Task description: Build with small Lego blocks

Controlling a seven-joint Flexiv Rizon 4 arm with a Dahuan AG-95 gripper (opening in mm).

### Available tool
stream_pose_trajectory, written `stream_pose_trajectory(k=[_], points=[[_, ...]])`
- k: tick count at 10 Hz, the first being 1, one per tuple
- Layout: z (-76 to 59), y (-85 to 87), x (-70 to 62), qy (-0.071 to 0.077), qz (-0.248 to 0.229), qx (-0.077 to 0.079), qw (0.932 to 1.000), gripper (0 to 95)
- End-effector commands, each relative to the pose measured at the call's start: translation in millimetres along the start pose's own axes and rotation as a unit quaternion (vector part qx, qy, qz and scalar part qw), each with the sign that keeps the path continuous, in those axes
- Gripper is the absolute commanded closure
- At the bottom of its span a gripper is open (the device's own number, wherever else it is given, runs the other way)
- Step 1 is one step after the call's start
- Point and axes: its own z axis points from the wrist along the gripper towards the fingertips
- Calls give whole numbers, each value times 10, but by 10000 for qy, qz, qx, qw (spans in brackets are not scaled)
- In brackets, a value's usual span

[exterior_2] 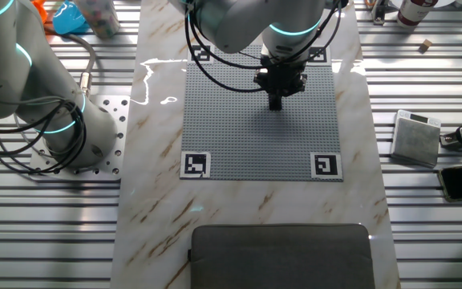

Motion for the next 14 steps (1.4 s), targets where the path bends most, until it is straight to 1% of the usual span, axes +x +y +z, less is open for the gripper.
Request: stream_pose_trajectory(k=[1, 7, 10, 12, 14], points=[[117, -1, 5, -5, -15, 2, 10000, 950], [82, 94, 22, -10, -22, 11, 10000, 950], [80, 94, 21, 2, -38, 23, 10000, 950], [75, 69, 15, 16, -155, 52, 9999, 950], [88, 33, 4, -1, -314, 72, 9995, 950]])
